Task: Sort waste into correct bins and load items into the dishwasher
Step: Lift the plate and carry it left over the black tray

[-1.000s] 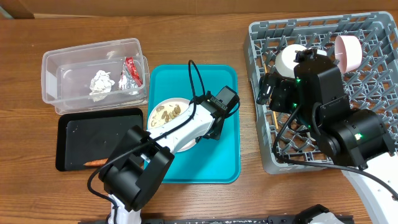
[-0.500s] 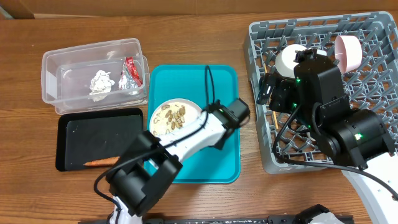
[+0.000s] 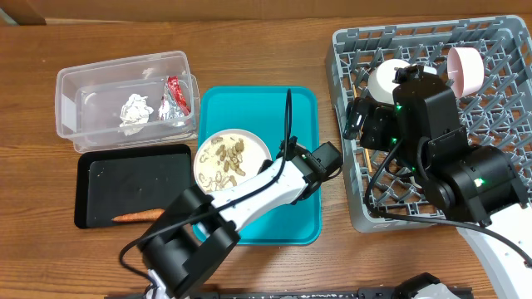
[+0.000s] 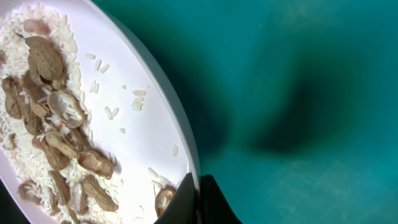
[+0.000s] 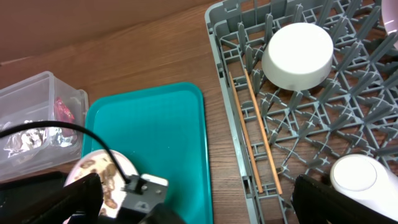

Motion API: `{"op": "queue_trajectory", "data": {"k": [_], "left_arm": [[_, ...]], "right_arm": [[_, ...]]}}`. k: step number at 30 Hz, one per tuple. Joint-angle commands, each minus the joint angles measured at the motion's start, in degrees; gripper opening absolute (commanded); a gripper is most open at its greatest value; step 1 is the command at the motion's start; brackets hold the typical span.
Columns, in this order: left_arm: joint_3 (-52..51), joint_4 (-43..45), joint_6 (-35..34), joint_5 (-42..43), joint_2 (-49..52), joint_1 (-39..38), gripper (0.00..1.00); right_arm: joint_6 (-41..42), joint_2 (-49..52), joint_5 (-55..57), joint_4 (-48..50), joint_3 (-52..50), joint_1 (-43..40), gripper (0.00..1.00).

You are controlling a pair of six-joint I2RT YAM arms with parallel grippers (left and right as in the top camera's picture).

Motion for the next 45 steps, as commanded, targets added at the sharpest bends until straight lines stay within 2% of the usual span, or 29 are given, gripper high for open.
{"op": "queue_trajectory", "data": {"k": [1, 6, 12, 17, 29, 36, 39, 45], "left_arm": [[-0.1, -0.8, -1.1, -5.5, -4.2, 0.0, 0.04], [-0.1, -2.9, -1.2, -7.4, -8.0, 0.0, 0.04], [-0.1, -6.6, -5.6, -8.1, -12.3, 1.1, 0.04], [-0.1, -7.9, -5.8, -8.0, -13.9, 3.5, 0.04], [-0.3, -7.6, -3.0, -5.0, -13.9, 15.3, 0.04], [-0.6, -4.7, -2.8, 1.2, -13.9, 23.3, 0.04], [-0.7, -3.1, -0.7, 5.6, -13.9, 25.6, 0.05], [-0.7, -1.6, -0.6, 9.5, -14.2, 29.4, 0.04]], "right_arm": [[0.1, -0.1, 0.5, 0.3, 0.3, -0.1, 1.0], [0.1, -0.1, 0.5, 0.3, 0.3, -0.1, 1.0], [0.1, -0.1, 0.5, 0.3, 0.3, -0.1, 1.0], [0.1, -0.1, 0.5, 0.3, 0.3, -0.1, 1.0], [0.1, -0.1, 0.5, 0.3, 0.3, -0.1, 1.0], [0.1, -0.1, 0.5, 0.3, 0.3, -0.1, 1.0], [0.1, -0.1, 0.5, 0.3, 0.3, -0.1, 1.0], [0.1, -0.1, 0.5, 0.3, 0.3, -0.1, 1.0]]}}
